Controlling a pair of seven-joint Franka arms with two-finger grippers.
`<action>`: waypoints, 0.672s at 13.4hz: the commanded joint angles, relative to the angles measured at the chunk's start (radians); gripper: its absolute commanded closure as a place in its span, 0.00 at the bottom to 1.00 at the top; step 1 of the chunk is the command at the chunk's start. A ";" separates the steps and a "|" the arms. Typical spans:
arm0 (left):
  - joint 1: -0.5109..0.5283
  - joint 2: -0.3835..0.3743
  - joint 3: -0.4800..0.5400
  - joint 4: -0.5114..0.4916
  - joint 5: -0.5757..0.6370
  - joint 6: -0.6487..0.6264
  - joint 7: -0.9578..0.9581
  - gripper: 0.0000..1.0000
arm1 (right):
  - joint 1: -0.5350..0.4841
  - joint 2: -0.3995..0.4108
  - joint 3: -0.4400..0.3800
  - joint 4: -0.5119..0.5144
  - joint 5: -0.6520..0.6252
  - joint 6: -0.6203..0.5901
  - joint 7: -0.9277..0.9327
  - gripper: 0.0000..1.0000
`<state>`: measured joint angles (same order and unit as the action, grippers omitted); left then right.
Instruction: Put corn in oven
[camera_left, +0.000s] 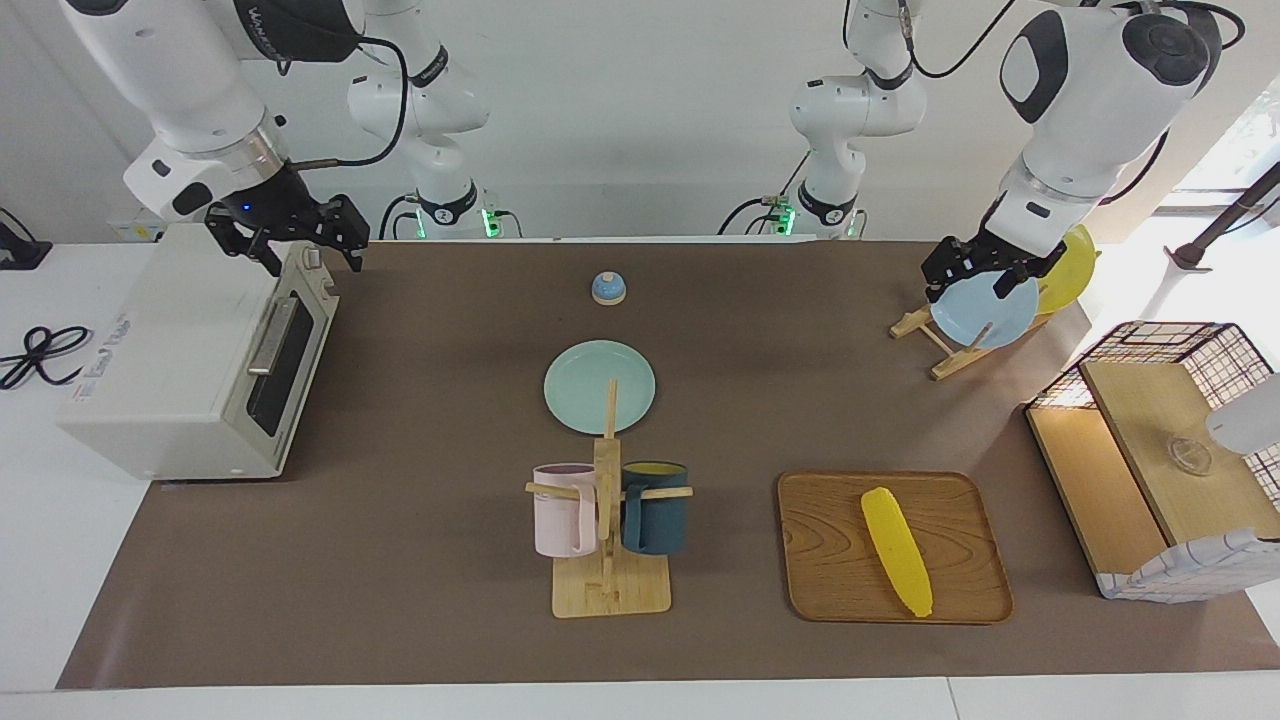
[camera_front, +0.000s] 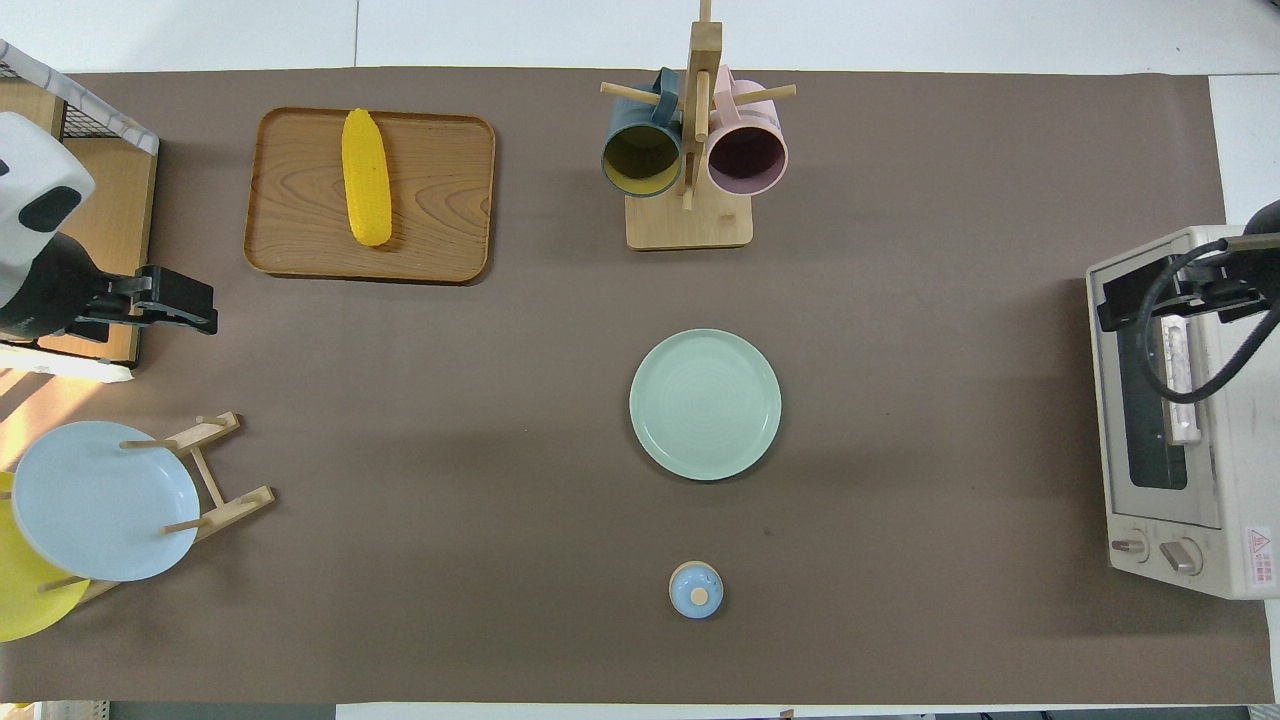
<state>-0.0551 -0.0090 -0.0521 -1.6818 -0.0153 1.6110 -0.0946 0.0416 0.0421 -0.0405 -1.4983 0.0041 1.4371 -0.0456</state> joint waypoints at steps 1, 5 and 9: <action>0.005 -0.022 -0.006 -0.029 0.018 0.021 0.009 0.00 | -0.002 0.012 0.004 0.015 -0.003 0.011 0.018 0.00; 0.005 -0.022 -0.006 -0.027 0.018 0.021 0.009 0.00 | -0.002 0.006 0.004 0.003 -0.004 0.011 0.018 0.00; 0.003 -0.022 -0.006 -0.029 0.018 0.026 0.006 0.00 | -0.014 -0.031 0.002 -0.091 -0.004 0.077 -0.002 0.36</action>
<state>-0.0551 -0.0090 -0.0522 -1.6818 -0.0153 1.6133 -0.0946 0.0409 0.0425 -0.0422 -1.5233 0.0041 1.4622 -0.0456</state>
